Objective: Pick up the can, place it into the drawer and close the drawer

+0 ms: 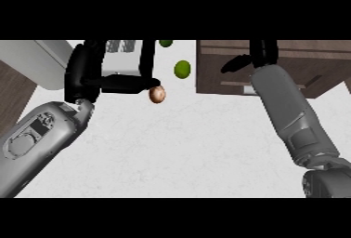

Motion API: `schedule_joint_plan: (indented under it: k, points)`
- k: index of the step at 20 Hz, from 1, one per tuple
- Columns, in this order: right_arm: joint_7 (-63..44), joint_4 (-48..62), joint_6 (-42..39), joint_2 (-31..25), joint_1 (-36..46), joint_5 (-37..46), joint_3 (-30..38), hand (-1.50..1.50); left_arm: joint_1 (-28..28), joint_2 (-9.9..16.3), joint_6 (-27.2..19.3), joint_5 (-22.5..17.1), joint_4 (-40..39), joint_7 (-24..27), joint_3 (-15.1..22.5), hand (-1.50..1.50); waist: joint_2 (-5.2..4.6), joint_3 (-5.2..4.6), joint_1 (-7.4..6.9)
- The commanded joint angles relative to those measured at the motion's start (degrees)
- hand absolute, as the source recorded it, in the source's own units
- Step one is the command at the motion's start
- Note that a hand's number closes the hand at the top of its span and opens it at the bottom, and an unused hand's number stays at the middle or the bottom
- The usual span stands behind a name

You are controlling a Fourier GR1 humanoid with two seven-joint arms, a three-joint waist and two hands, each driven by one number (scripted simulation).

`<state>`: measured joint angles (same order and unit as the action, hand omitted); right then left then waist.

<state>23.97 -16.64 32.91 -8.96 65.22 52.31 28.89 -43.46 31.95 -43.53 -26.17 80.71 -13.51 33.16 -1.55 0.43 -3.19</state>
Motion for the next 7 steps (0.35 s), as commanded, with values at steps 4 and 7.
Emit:
schedule_joint_plan:
  k: [4, 7]
  points:
    - [3.57, -2.01, -5.78, 3.21, 4.28, -12.32, 9.26, -1.5, 3.37, 0.41, 0.79, 0.51, 0.16, 1.9, -1.77, -1.5, 0.68, -0.35, 0.49]
    - [4.18, -1.77, -6.11, 3.08, 4.41, -13.67, 10.08, -1.5, 3.25, 3.08, 1.53, 0.38, 3.67, -0.92, -3.44, -1.5, 0.9, -0.35, 0.39]
